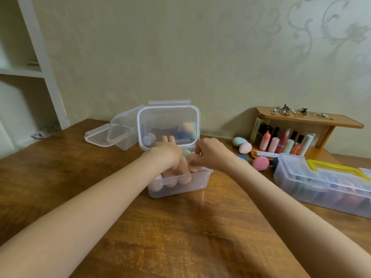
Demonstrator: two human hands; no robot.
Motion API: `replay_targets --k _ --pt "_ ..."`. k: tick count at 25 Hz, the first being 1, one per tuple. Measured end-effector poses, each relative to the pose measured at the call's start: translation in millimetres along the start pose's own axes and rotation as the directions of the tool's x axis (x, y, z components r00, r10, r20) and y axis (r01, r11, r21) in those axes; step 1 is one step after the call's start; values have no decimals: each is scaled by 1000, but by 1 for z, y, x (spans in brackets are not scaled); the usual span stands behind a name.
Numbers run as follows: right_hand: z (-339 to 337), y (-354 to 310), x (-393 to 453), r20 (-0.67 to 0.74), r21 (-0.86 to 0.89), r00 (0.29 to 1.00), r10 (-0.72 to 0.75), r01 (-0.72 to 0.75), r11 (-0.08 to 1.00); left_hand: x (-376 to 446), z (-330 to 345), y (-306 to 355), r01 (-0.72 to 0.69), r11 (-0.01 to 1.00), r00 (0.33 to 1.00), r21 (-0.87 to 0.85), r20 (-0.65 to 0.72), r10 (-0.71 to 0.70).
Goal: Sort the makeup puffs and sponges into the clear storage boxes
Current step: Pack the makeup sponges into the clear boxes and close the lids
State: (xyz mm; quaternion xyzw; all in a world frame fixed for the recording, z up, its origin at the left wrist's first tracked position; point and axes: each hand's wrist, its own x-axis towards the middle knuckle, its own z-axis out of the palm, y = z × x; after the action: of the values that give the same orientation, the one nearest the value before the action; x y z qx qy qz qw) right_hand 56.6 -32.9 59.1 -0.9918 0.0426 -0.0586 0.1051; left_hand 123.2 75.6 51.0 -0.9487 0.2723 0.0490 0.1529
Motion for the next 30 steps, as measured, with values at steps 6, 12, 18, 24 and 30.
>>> replay_targets --k 6,12,18,24,30 --pt "9 -8 3 27 -266 999 30 -22 964 -6 12 -4 -77 989 991 -125 -115 63" --pt "21 -11 20 23 -404 999 38 -25 915 -11 6 2 -89 987 992 -132 -97 77" --pt "-16 -2 6 201 -172 980 12 23 985 -15 -3 8 -174 952 966 -251 -233 115" --pt "-47 80 8 -60 -36 948 313 -315 948 -4 1 12 -165 966 971 -200 -202 124" --pt "-15 119 10 92 -224 874 477 -448 865 -4 -7 14 -184 977 966 -106 -204 160"
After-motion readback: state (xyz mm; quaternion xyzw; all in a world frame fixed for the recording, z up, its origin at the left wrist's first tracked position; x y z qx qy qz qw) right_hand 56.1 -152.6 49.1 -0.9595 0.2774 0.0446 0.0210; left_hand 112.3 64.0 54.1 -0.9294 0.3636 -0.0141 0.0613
